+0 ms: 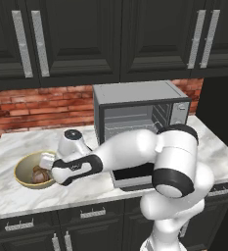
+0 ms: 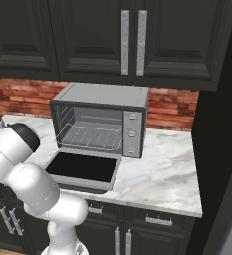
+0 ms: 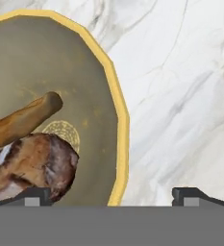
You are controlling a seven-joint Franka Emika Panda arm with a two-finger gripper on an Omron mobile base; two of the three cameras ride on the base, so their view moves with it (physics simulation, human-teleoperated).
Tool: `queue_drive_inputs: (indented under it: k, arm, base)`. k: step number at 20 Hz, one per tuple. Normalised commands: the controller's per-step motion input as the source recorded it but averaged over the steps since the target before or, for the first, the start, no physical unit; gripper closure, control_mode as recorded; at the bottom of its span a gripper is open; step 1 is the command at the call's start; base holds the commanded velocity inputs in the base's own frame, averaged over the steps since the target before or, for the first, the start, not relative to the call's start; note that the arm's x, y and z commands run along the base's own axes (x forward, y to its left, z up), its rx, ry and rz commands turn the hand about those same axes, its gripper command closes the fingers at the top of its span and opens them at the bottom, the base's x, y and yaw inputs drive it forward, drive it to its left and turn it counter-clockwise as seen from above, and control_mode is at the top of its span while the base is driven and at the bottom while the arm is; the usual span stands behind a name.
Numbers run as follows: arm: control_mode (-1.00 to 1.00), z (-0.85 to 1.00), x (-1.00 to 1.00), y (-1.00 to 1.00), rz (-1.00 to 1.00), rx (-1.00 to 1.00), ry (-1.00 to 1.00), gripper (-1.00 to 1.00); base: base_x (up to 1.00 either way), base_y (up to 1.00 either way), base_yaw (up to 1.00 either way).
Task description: Pick up the heated bread from the toaster oven and place it in the bowl. Then move the bread bowl to the dining counter.
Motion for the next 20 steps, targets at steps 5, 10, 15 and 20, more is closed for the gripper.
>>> queue_drive_inputs:
  k: [5, 10, 15, 20]
  arm:
    - [-1.00, -0.09, 0.28, 0.00, -0.05, 0.14, -0.09, -1.00]
    - [-1.00, -0.55, 0.01, 0.00, 0.00, 0.06, 0.00, 1.00]
    - [-1.00, 0.00, 0.00, 0.00, 0.00, 0.00, 0.00, 1.00]
    - [-1.00, 0.22, 0.00, 0.00, -0.01, 0.00, -0.05, 1.00]
  base:
    - [0.00, 0.00, 0.00]
    - [0.00, 0.00, 0.00]
    - [0.00, 0.00, 0.00]
    - [0.00, 0.00, 0.00]
